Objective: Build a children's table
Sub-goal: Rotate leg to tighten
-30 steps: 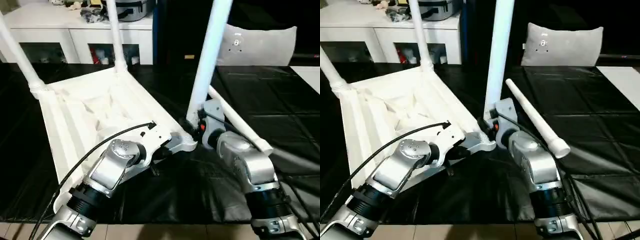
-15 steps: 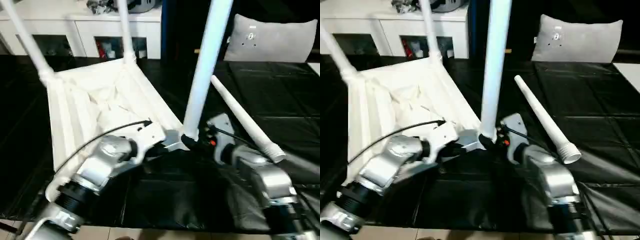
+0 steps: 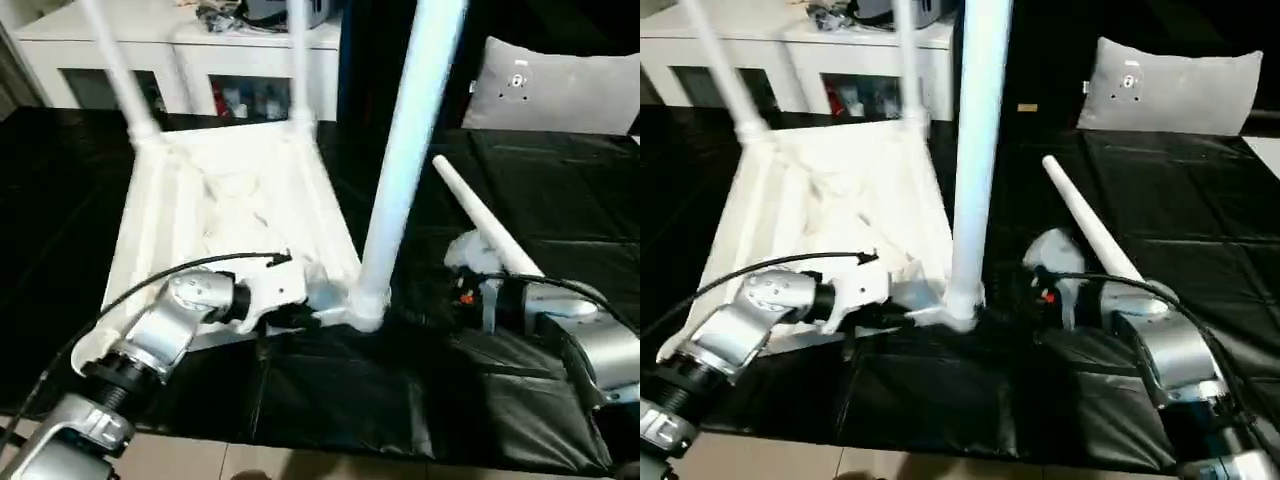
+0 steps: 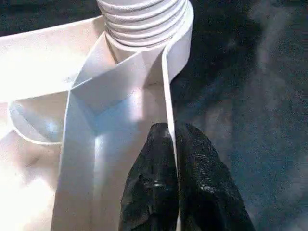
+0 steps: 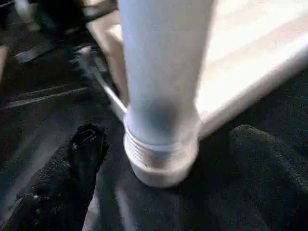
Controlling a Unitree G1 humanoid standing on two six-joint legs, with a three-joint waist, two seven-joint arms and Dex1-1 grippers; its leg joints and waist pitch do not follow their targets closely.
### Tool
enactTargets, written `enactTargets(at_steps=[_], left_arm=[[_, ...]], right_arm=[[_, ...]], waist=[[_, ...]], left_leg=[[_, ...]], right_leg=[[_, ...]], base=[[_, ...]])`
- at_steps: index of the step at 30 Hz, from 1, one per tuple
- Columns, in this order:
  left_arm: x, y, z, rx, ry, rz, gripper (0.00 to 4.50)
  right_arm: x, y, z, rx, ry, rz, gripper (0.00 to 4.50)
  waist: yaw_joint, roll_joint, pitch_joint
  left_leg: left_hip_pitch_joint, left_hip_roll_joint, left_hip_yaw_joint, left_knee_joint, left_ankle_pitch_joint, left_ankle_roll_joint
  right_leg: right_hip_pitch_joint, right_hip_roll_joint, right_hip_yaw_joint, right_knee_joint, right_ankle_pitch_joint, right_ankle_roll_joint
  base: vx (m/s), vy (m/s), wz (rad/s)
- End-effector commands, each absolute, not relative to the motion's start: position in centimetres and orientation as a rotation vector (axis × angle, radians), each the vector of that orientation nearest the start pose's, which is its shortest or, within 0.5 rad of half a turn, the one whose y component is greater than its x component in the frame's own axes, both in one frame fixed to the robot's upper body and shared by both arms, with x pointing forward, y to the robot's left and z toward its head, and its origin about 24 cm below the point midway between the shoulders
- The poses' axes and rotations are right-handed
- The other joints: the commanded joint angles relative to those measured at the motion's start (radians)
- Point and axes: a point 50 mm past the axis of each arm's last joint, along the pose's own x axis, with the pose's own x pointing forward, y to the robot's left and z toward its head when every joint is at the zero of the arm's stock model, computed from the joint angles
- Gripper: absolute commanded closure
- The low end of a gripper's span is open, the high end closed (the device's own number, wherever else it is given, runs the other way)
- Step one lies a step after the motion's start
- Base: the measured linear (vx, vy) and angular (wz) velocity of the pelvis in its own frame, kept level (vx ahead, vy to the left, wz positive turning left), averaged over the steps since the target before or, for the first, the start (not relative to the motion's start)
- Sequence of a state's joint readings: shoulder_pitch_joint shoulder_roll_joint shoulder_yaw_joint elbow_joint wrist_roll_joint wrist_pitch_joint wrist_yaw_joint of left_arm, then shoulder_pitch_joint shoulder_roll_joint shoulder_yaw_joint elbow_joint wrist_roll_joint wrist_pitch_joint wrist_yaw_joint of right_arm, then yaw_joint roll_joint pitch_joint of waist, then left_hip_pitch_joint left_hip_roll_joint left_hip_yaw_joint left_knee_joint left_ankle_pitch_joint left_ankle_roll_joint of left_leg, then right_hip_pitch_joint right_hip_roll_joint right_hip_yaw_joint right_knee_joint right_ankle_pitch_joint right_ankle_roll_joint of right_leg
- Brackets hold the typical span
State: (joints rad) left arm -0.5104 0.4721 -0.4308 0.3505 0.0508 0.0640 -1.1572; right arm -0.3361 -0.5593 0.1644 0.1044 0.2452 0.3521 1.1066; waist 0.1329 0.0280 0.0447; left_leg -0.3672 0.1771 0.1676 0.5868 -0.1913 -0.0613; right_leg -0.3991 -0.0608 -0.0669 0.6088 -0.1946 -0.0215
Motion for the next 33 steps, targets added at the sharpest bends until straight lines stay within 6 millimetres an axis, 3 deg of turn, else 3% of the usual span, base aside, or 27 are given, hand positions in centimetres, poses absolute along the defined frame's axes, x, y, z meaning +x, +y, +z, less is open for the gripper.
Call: enactTargets(at_steps=[1,7,13,22,30,32,33], left_arm=[[28.7,11.6,5.1,0.692,0.415,-1.530,4.50],[28.7,11.5,5.0,0.700,0.415,-1.552,4.50],[28.8,11.6,4.9,0.703,0.419,-1.561,4.50],[28.9,11.8,4.7,0.698,0.436,-1.557,4.50],[28.6,11.3,4.7,0.547,0.451,-1.482,4.50],[28.7,10.8,4.9,0.481,0.449,-1.425,4.50],[28.7,10.6,5.0,0.449,0.453,-1.398,4.50]], right_arm=[[28.3,-17.1,8.1,-0.246,0.356,1.200,0.07],[28.6,-16.2,7.5,-0.210,0.366,1.247,0.45],[28.3,-16.1,7.1,-0.170,0.402,1.304,1.00],[28.0,-16.1,6.2,-0.139,0.435,1.316,1.72],[27.6,-15.0,5.5,-0.017,0.442,1.249,2.09],[28.1,-14.8,5.1,-0.016,0.445,1.135,2.10],[28.4,-14.7,4.8,-0.016,0.445,1.079,2.10]], waist=[[-0.001,-0.005,-0.060],[0.012,-0.005,-0.060],[0.012,-0.005,-0.063],[0.014,-0.005,-0.064],[0.013,-0.003,-0.065],[0.006,-0.001,-0.062],[-0.002,-0.003,-0.053]], left_leg=[[0.011,0.058,-0.013,-0.060,-0.145,0.062],[0.011,0.059,-0.015,-0.062,-0.167,0.042],[0.007,0.057,-0.015,-0.058,-0.143,0.051],[0.009,0.057,-0.015,-0.058,-0.148,0.046],[0.007,0.058,-0.016,-0.058,-0.138,0.047],[0.008,0.057,-0.014,-0.061,-0.149,0.038],[0.006,0.051,-0.017,-0.068,-0.200,0.022]], right_leg=[[0.051,-0.089,0.053,-0.068,-0.149,-0.213],[0.051,-0.090,0.053,-0.068,-0.182,-0.198],[0.054,-0.089,0.052,-0.064,-0.145,-0.201],[0.054,-0.089,0.052,-0.065,-0.162,-0.198],[0.054,-0.089,0.051,-0.063,-0.147,-0.209],[0.051,-0.088,0.051,-0.064,-0.167,-0.208],[0.052,-0.090,0.047,-0.079,-0.295,-0.180]], base=[[0.000,0.000,0.00],[0.000,0.000,0.00],[0.000,0.000,0.00],[0.000,0.000,0.00],[0.000,0.000,0.00],[0.000,0.000,0.00],[0.000,0.000,0.00]])
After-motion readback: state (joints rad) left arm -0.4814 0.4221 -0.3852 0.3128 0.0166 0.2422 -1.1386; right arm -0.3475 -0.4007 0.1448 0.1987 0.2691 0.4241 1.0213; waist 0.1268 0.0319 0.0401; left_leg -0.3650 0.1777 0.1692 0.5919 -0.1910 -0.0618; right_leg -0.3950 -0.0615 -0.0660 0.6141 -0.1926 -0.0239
